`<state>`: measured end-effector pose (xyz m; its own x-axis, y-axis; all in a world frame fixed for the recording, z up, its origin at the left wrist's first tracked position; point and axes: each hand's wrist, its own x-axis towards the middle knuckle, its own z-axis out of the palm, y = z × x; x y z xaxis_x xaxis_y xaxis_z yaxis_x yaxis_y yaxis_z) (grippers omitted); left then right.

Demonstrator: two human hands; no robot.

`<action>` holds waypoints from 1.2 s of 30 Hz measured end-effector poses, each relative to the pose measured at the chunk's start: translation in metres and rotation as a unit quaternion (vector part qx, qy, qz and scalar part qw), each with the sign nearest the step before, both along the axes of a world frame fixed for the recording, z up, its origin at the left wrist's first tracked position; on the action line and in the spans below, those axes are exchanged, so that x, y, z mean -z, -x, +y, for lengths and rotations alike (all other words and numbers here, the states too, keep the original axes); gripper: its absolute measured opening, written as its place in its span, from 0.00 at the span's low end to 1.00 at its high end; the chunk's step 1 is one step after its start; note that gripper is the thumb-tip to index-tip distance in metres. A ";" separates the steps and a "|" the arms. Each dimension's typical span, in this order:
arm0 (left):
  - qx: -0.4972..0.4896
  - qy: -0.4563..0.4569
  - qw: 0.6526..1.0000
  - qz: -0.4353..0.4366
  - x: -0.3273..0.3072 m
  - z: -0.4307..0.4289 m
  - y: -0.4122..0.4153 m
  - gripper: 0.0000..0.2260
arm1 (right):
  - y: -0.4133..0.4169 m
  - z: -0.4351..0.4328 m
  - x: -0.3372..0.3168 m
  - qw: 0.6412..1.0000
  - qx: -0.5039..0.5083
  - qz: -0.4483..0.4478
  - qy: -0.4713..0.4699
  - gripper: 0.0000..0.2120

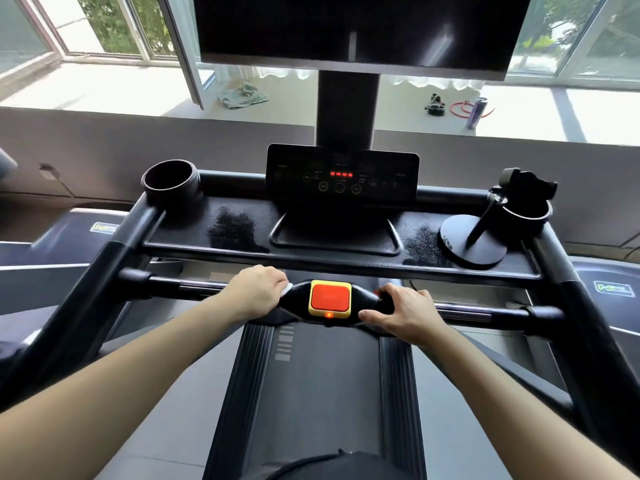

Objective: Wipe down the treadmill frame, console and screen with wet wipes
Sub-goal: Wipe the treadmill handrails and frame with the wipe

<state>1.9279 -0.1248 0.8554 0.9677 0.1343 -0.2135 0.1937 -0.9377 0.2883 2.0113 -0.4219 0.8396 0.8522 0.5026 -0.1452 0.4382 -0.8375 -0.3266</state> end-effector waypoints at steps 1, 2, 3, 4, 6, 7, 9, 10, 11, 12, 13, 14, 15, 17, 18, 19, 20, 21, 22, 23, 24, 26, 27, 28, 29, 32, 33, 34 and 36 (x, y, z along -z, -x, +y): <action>-0.002 0.009 1.000 -0.008 -0.001 -0.007 -0.004 0.15 | 0.000 0.000 0.000 1.000 0.001 0.001 -0.001 0.29; 0.004 0.014 1.000 -0.013 -0.002 -0.018 -0.010 0.15 | 0.000 0.000 0.000 1.000 0.002 0.002 -0.001 0.29; 0.014 0.014 1.000 -0.020 -0.003 -0.032 -0.015 0.15 | 0.000 0.000 -0.001 1.000 0.002 0.004 0.000 0.29; 0.025 0.013 0.999 -0.032 -0.003 -0.045 -0.020 0.15 | 0.001 0.001 -0.002 1.000 0.000 0.006 0.001 0.29; 0.055 0.005 0.997 -0.056 0.000 -0.071 -0.031 0.16 | 0.001 0.002 -0.003 1.000 0.001 0.007 0.006 0.30; 0.065 0.005 0.996 -0.059 0.002 -0.081 -0.036 0.16 | 0.001 0.002 -0.003 1.000 0.000 0.008 0.009 0.29; 0.083 0.002 0.995 -0.052 0.002 -0.100 -0.045 0.15 | 0.001 0.002 -0.003 1.000 -0.002 0.010 0.009 0.28; 0.094 -0.001 0.995 -0.042 0.001 -0.108 -0.048 0.15 | 0.001 0.001 -0.003 1.000 0.000 0.012 0.005 0.27; 0.105 -0.002 0.994 -0.036 0.000 -0.115 -0.051 0.15 | 0.001 0.001 -0.004 1.000 0.001 0.014 0.002 0.27; 0.116 -0.002 0.993 -0.028 -0.002 -0.123 -0.052 0.15 | 0.000 0.001 -0.004 1.000 0.002 0.017 0.001 0.27; 0.128 -0.005 0.992 -0.021 -0.003 -0.130 -0.053 0.14 | 0.000 0.000 -0.003 1.000 0.002 0.024 0.002 0.28; 0.138 -0.007 0.990 -0.011 -0.004 -0.137 -0.054 0.14 | -0.001 0.000 -0.003 0.999 0.004 0.034 0.002 0.29; 0.146 -0.008 0.989 -0.006 -0.005 -0.142 -0.054 0.13 | -0.002 0.000 -0.003 0.999 0.008 0.048 -0.001 0.30; 0.173 0.000 0.985 -0.007 -0.003 -0.146 -0.053 0.11 | -0.005 -0.001 -0.004 0.997 0.024 0.076 -0.016 0.30; 0.188 0.017 0.982 -0.013 -0.003 -0.144 -0.051 0.09 | -0.006 -0.001 -0.004 0.995 0.031 0.089 -0.024 0.28; 0.204 0.034 0.978 -0.020 -0.003 -0.140 -0.047 0.09 | -0.008 0.000 -0.004 0.994 0.037 0.099 -0.030 0.28; 0.214 0.040 0.976 -0.026 -0.002 -0.135 -0.044 0.09 | -0.009 0.000 -0.004 0.993 0.038 0.104 -0.034 0.28; 0.219 0.037 0.975 -0.030 -0.003 -0.129 -0.041 0.09 | -0.009 0.000 -0.005 0.993 0.039 0.107 -0.034 0.28; 0.212 0.026 0.976 -0.031 -0.004 -0.123 -0.039 0.10 | -0.010 0.000 -0.005 0.993 0.038 0.107 -0.031 0.29; 0.198 0.011 0.980 -0.035 -0.006 -0.118 -0.038 0.09 | -0.010 0.001 -0.005 0.993 0.035 0.105 -0.027 0.29; 0.175 0.000 0.984 -0.041 -0.008 -0.113 -0.039 0.08 | -0.010 0.001 -0.005 0.994 0.033 0.102 -0.024 0.29; 0.132 0.014 0.990 -0.056 -0.008 -0.105 -0.040 0.09 | -0.010 0.000 -0.004 0.995 0.029 0.095 -0.019 0.30; 0.121 0.029 0.991 -0.057 -0.006 -0.102 -0.039 0.10 | -0.009 0.000 -0.004 0.995 0.027 0.092 -0.018 0.29; 0.118 0.036 0.991 -0.053 -0.005 -0.101 -0.038 0.10 | -0.009 0.000 -0.004 0.996 0.025 0.089 -0.017 0.27; 0.116 0.040 0.991 -0.048 -0.003 -0.098 -0.036 0.10 | -0.009 0.000 -0.005 0.996 0.023 0.087 -0.016 0.26; 0.101 0.015 0.994 -0.044 0.002 -0.085 -0.035 0.14 | -0.009 -0.001 -0.003 0.995 0.021 0.092 -0.018 0.26; 0.085 0.009 0.995 -0.048 0.002 -0.080 -0.036 0.16 | -0.009 -0.001 -0.003 0.995 0.020 0.091 -0.019 0.27; 0.063 0.015 0.997 -0.050 0.000 -0.075 -0.037 0.16 | -0.009 -0.001 -0.004 0.996 0.020 0.090 -0.018 0.27; 0.027 0.034 0.998 -0.048 0.000 -0.066 -0.037 0.14 | -0.009 -0.001 -0.005 0.996 0.020 0.085 -0.020 0.28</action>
